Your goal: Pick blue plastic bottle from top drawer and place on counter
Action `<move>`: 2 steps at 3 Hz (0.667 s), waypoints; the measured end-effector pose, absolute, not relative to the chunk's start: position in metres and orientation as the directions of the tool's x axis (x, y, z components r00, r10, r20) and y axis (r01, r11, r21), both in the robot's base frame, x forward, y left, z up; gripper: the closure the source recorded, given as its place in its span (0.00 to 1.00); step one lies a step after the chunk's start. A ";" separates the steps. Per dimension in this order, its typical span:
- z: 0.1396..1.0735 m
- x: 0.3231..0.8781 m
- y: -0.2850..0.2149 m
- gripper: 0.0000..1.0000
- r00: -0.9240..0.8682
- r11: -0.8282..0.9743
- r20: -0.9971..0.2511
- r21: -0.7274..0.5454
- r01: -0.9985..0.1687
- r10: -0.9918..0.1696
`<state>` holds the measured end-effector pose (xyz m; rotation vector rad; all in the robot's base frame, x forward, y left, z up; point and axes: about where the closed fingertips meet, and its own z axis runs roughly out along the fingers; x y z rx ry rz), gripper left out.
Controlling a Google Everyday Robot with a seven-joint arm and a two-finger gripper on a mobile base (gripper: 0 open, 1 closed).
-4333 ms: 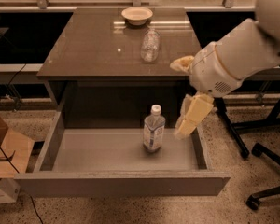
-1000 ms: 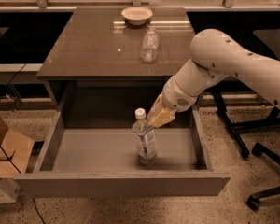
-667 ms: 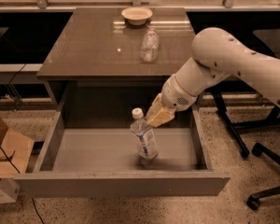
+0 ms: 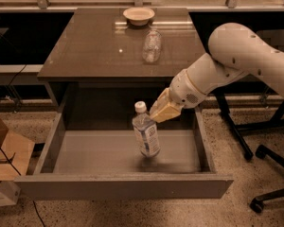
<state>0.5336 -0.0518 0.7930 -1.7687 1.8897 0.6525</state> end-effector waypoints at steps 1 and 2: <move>0.829 0.537 -0.053 1.00 -0.049 0.075 -0.664 -0.010 -0.997 -0.746; 0.882 0.542 -0.054 1.00 0.008 0.078 -0.684 -0.095 -0.992 -0.729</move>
Offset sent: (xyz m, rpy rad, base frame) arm 0.0174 -0.0073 0.1740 0.1037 -0.2690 -0.0251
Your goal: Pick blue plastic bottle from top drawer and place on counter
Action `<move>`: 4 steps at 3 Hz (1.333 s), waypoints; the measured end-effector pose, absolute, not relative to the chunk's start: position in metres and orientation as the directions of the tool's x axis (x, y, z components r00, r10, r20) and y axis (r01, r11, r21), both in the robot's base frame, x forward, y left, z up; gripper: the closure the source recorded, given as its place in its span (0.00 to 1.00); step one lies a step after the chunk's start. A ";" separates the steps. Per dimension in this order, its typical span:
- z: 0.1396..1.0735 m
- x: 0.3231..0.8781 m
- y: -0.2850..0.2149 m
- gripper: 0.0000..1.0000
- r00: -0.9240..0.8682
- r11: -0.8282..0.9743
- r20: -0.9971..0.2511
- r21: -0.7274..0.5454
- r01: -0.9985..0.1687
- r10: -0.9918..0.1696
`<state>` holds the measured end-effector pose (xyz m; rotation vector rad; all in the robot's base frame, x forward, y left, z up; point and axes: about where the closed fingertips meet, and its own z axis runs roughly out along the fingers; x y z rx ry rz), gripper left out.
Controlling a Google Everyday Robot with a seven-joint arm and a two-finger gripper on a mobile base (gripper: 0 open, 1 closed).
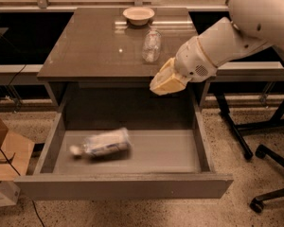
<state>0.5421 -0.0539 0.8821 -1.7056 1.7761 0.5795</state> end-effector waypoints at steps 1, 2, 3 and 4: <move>0.944 0.549 -0.052 1.00 0.094 0.072 -0.685 -0.210 -0.975 -0.722; 0.992 0.553 -0.043 0.82 0.174 0.061 -0.662 -0.317 -0.947 -0.729; 0.996 0.553 -0.043 0.59 0.180 0.061 -0.662 -0.324 -0.944 -0.728; 0.996 0.553 -0.043 0.35 0.180 0.061 -0.662 -0.324 -0.944 -0.728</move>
Offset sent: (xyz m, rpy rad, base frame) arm 0.0161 0.0171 0.1693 -0.0168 -0.3613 0.0206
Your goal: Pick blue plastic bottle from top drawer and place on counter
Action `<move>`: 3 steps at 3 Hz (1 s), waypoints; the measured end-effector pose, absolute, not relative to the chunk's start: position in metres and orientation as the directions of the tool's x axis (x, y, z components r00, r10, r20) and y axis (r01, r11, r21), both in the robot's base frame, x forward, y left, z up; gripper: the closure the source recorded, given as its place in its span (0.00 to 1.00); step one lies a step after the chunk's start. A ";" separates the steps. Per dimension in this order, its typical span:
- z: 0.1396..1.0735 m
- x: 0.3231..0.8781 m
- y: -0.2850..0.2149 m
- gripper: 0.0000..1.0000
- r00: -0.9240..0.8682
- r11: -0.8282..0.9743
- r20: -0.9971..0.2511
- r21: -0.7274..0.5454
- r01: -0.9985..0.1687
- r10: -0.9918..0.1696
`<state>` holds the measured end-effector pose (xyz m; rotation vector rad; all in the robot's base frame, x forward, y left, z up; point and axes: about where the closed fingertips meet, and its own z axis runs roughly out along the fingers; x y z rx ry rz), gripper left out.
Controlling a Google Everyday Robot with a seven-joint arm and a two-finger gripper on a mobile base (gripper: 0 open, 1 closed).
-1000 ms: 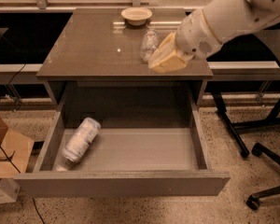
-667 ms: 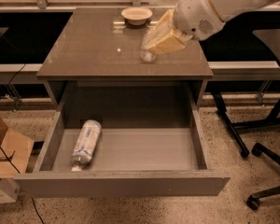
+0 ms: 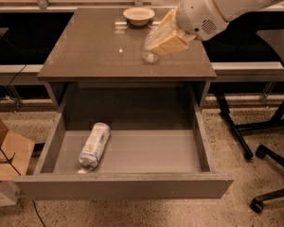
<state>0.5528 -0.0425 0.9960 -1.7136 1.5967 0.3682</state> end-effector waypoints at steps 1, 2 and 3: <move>0.996 0.553 -0.043 0.12 0.180 0.061 -0.662 -0.324 -0.944 -0.728; 0.996 0.553 -0.042 0.00 0.180 0.061 -0.662 -0.324 -0.944 -0.728; 0.996 0.553 -0.042 0.00 0.180 0.061 -0.662 -0.324 -0.944 -0.728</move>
Offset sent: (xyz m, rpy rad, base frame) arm 0.0000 0.0000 0.0000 0.0000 0.0000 0.0000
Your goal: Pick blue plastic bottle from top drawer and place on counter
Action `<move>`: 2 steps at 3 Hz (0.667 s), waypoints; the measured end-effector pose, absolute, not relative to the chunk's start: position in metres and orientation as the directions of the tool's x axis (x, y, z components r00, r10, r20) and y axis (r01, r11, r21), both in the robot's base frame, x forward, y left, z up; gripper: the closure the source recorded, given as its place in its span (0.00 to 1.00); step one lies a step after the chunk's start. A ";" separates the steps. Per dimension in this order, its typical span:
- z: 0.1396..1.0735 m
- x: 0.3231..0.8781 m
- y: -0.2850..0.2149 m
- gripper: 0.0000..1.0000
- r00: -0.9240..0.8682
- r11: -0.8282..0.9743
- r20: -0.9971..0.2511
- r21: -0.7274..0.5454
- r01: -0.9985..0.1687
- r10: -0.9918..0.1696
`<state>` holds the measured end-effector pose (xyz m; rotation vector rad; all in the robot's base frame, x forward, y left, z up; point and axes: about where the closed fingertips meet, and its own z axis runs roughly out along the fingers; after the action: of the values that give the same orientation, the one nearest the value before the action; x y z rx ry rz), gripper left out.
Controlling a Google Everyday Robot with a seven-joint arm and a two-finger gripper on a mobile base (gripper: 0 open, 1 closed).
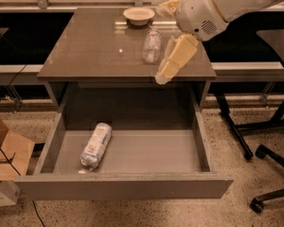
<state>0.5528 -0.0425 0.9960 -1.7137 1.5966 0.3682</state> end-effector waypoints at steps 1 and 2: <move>0.980 0.553 -0.023 0.00 0.217 -0.025 -0.626 -0.301 -0.953 -0.749; 0.936 0.546 0.020 0.00 0.325 -0.210 -0.531 -0.267 -0.941 -0.783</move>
Offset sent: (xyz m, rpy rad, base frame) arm -0.0096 0.0888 -0.1022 -0.2961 0.0870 0.3433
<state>0.5456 0.0201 0.9355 -2.0517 1.5117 0.3803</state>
